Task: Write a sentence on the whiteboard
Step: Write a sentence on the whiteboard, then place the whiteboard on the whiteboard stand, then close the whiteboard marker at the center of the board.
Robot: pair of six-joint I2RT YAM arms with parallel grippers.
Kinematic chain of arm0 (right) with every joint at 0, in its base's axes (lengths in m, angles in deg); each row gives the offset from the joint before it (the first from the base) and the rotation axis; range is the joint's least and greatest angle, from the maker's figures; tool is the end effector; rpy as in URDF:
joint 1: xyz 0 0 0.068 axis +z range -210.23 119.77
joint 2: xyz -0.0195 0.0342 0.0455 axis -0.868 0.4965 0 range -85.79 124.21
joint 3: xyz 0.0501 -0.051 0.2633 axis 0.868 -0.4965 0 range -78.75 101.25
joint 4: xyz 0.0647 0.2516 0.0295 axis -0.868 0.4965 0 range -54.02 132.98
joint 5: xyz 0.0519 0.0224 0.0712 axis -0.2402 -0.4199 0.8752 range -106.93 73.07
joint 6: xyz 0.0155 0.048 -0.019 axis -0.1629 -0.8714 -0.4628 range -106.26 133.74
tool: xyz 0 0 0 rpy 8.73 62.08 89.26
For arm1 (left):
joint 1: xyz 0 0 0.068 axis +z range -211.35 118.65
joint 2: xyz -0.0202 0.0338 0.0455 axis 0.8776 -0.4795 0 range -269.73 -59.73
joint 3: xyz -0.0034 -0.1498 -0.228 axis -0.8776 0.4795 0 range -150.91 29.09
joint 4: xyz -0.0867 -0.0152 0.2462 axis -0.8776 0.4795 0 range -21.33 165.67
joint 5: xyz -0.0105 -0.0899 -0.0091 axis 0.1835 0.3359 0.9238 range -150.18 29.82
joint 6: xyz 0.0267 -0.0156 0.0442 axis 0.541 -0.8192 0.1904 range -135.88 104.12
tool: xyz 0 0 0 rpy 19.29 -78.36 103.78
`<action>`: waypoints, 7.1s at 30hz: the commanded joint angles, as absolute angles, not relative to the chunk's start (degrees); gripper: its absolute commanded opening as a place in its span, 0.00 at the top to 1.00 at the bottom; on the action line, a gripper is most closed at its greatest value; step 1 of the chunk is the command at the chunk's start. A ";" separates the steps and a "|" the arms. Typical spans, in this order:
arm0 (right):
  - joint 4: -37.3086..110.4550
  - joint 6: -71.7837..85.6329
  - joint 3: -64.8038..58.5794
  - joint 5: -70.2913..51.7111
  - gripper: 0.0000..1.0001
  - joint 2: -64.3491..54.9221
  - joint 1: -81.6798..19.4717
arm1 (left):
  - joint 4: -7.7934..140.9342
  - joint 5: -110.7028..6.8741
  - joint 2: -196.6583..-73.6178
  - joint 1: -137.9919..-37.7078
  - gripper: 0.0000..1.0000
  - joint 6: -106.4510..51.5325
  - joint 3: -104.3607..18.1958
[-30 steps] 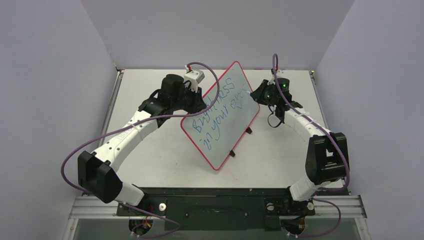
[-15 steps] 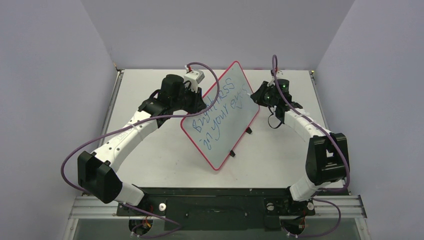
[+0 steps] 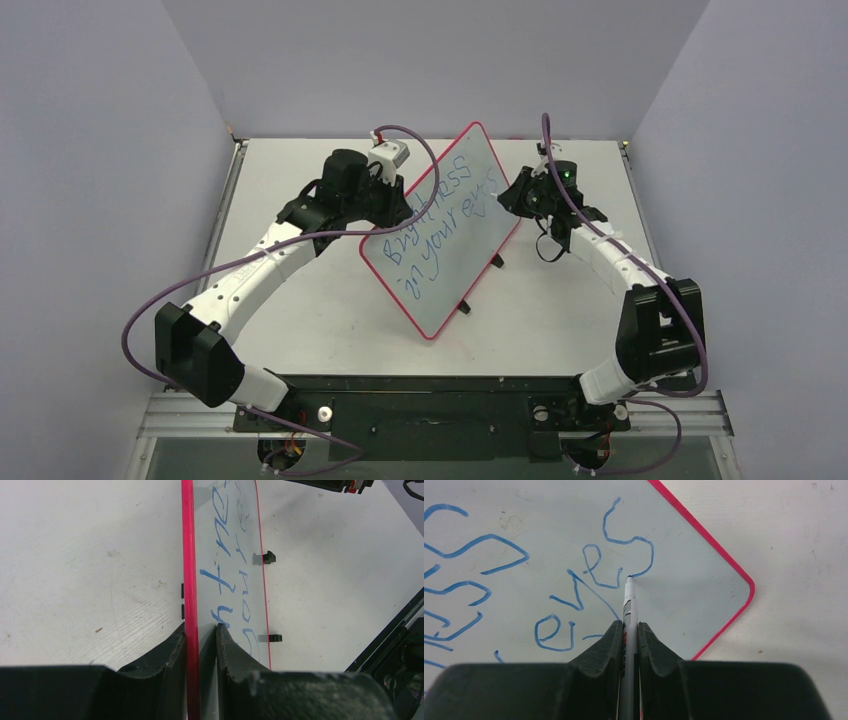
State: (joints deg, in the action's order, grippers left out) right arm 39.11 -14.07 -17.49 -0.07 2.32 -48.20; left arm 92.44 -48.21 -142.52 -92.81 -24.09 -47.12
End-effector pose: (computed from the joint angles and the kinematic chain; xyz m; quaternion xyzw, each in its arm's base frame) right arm 0.3407 0.0831 0.2662 0.0450 0.8586 0.2879 0.4218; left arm 0.2786 -0.1791 0.3519 0.2246 0.8347 -0.2529 0.4346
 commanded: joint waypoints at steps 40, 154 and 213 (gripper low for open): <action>43.41 -14.61 -20.08 -5.99 1.00 -19.03 -50.65 | 103.90 -56.18 -147.21 -93.16 1.00 -27.29 -43.62; 42.81 -15.26 -22.50 -7.22 1.00 -21.08 -56.39 | 102.49 -58.35 -148.01 -113.42 0.40 -40.42 -52.25; 44.59 -16.23 -19.85 -3.66 1.00 -22.80 -56.01 | 61.37 -65.53 -143.49 -114.96 0.57 -24.32 -8.73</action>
